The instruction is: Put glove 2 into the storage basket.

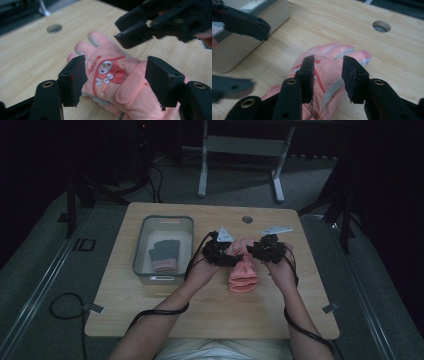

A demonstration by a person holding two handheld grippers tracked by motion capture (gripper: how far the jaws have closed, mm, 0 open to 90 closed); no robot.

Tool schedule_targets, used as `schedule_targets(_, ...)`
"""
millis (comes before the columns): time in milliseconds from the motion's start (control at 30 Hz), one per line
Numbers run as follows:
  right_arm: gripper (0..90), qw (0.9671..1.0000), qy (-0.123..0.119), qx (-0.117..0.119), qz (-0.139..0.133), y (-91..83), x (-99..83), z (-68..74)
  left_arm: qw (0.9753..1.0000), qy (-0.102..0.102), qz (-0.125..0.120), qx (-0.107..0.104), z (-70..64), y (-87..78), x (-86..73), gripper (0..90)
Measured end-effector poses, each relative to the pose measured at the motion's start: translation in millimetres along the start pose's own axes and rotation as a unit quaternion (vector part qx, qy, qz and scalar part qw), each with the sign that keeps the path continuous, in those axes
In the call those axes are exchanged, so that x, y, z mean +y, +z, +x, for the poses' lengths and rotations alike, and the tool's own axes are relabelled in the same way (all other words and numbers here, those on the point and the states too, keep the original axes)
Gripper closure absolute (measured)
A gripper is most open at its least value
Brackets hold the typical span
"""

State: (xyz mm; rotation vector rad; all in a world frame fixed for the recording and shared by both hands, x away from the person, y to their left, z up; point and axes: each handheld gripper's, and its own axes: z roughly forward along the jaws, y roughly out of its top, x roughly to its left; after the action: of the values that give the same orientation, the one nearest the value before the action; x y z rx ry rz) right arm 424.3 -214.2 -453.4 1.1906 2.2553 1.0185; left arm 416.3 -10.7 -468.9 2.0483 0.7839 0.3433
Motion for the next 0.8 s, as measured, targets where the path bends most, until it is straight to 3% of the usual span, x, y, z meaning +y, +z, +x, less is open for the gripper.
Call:
schedule_targets(133,53.6,0.9997,0.013,-0.01,0.017,10.9,-7.1,-2.8,0.9984,-0.042,0.039,0.0,7.2,21.2,-6.7,33.4)
schedule_targets(233,48.6,0.9992,0.019,-0.01,0.033,16.3,-13.1,-6.0,0.9931,-0.089,0.075,0.0,14.9,36.6,-16.1,32.1)
schedule_targets(333,44.3,0.9978,0.023,-0.001,0.062,26.1,-23.1,-10.4,0.9892,-0.115,0.091,-0.003,19.9,45.1,-23.3,31.8)
schedule_targets(433,41.9,0.9949,0.033,0.017,0.094,37.7,-32.6,-16.4,0.9819,-0.152,0.113,-0.01,24.7,58.8,-33.3,28.1)
schedule_targets(500,42.1,0.9936,0.04,0.025,0.103,44.2,-37.0,-18.0,0.9763,-0.18,0.117,-0.028,30.2,65.9,-38.8,27.4)
schedule_targets(600,52.8,0.9901,0.069,0.055,0.109,49.3,-42.0,-22.7,0.9711,-0.201,0.117,-0.056,34.6,72.6,-42.5,28.7)
schedule_targets(667,59.3,0.9901,0.063,0.058,0.111,49.4,-42.3,-20.6,0.9688,-0.205,0.116,-0.076,37.1,74.6,-42.8,35.2)
schedule_targets(700,61.1,0.9911,0.051,0.053,0.111,49.4,-41.5,-18.7,0.9663,-0.212,0.115,-0.089,38.4,74.8,-43.0,39.0)
schedule_targets(800,65.7,0.9908,0.051,0.049,0.116,49.9,-39.1,-15.8,0.9668,-0.207,0.112,-0.099,38.6,72.6,-42.5,56.0)
